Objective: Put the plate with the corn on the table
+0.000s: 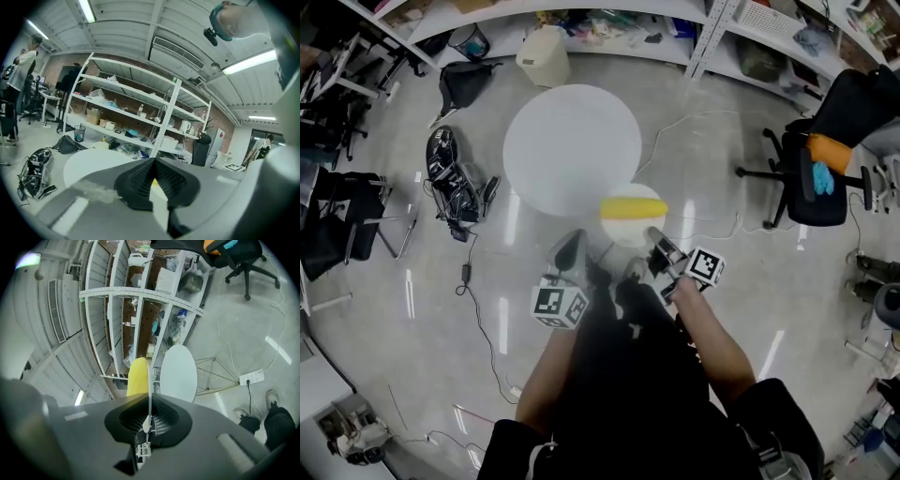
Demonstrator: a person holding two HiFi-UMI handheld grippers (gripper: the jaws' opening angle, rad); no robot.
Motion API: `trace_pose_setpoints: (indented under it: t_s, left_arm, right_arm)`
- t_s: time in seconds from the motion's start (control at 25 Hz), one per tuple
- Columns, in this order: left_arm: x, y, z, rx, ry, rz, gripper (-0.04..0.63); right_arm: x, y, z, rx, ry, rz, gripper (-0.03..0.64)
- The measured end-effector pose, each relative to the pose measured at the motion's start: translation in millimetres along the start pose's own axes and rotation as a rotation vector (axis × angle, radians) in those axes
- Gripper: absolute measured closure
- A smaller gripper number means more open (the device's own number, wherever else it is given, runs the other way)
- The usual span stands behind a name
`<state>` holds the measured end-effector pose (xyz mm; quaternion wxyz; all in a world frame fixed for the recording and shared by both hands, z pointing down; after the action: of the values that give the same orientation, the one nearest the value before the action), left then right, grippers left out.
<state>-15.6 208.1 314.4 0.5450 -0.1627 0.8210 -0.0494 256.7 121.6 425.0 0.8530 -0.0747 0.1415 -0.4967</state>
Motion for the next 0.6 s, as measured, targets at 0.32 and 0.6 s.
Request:
trace_pose_setpoints:
  t_s: [0.32, 0.6]
  left_arm:
    - [-0.7, -25.4, -21.0, -0.026, -0.013, -0.03, 0.589]
    - [4.0, -54.1, -34.3, -0.044, -0.012, -0.044, 0.589]
  right_arm:
    - [13.5, -18.5, 6.1, 0.005, 0.03, -0.003, 0.598]
    - [31.5, -32.4, 7.4, 0.015, 0.036, -0.004, 0.598]
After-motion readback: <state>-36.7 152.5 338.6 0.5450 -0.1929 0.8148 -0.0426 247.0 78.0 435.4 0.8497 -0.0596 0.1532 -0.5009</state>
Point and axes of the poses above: the fingertips, and each gripper's own axes: y backward along the fingers, z to its right, x out of its top, the point moved 10 cm from there along y, backward along the fingers, and after that the axes turned 4 degrees about y, right-handed, at the moved point
